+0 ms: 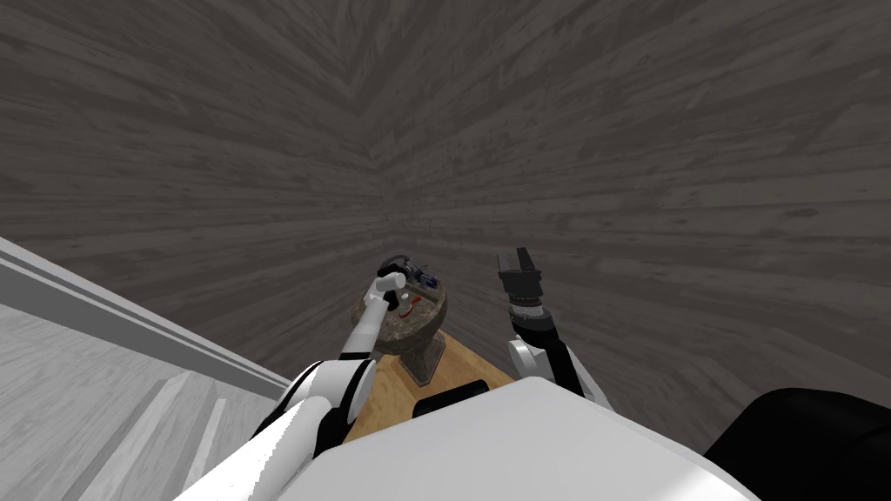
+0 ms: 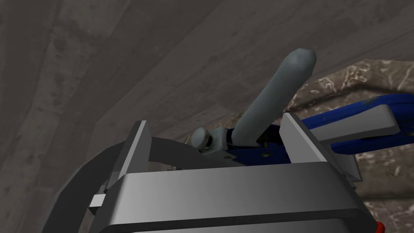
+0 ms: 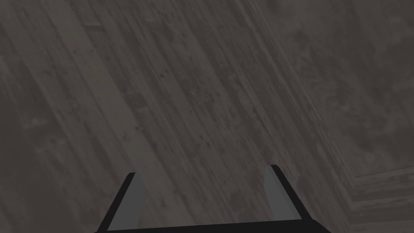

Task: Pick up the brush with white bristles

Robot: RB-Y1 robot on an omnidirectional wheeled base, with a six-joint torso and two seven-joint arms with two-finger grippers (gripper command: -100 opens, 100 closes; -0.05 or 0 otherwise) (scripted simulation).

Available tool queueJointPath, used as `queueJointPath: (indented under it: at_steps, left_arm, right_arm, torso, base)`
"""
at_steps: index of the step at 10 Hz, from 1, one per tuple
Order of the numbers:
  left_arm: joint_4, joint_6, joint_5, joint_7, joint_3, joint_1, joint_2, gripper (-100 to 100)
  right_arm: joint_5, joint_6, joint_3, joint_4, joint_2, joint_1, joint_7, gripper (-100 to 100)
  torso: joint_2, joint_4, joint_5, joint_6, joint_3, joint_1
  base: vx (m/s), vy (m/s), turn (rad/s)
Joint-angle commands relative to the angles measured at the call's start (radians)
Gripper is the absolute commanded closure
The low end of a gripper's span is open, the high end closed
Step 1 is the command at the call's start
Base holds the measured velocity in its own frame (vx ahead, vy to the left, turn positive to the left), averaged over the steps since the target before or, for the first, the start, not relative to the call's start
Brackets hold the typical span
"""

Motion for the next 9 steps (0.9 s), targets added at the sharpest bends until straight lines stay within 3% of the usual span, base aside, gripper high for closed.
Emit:
queueJointPath:
  at_steps: [1,3,4,5,6,9]
  left_arm:
    - [0.050,0.050,0.020,0.030,-0.007,-0.050,-0.003,-100]
    - [0.084,0.080,0.020,0.030,-0.007,-0.057,-0.003,-100]
    - [0.127,0.122,0.035,0.054,-0.014,-0.104,-0.008,-100]
    - [0.150,0.139,0.035,0.054,-0.014,-0.104,-0.008,-100]
    - [0.184,0.175,0.049,0.078,-0.021,-0.148,-0.012,-100]
    - [0.273,0.248,0.062,0.100,-0.028,-0.189,-0.017,-100]
  right_arm:
    - [0.000,0.000,0.000,0.000,0.000,0.000,0.000,0]
    - [0.000,0.000,0.000,0.000,0.000,0.000,0.000,0]
    - [0.000,0.000,0.000,0.000,0.000,0.000,0.000,0]
    - [0.000,0.000,0.000,0.000,0.000,0.000,0.000,0]
    - [0.000,0.000,0.000,0.000,0.000,0.000,0.000,0]
    - [0.000,0.000,0.000,0.000,0.000,0.000,0.000,0]
  torso:
    - [0.000,0.000,0.000,0.000,0.000,0.000]
    - [0.000,0.000,0.000,0.000,0.000,0.000]
    - [0.000,0.000,0.000,0.000,0.000,0.000]
    - [0.000,0.000,0.000,0.000,0.000,0.000]
    - [0.000,0.000,0.000,0.000,0.000,0.000]
    - [0.000,0.000,0.000,0.000,0.000,0.001]
  base:
    - [-0.009,0.018,0.042]
    - [-0.002,0.011,0.006]
    - [-0.004,0.018,0.038]
    - [-0.006,0.013,0.023]
    - [-0.005,0.022,0.046]
    - [-0.007,0.019,0.032]
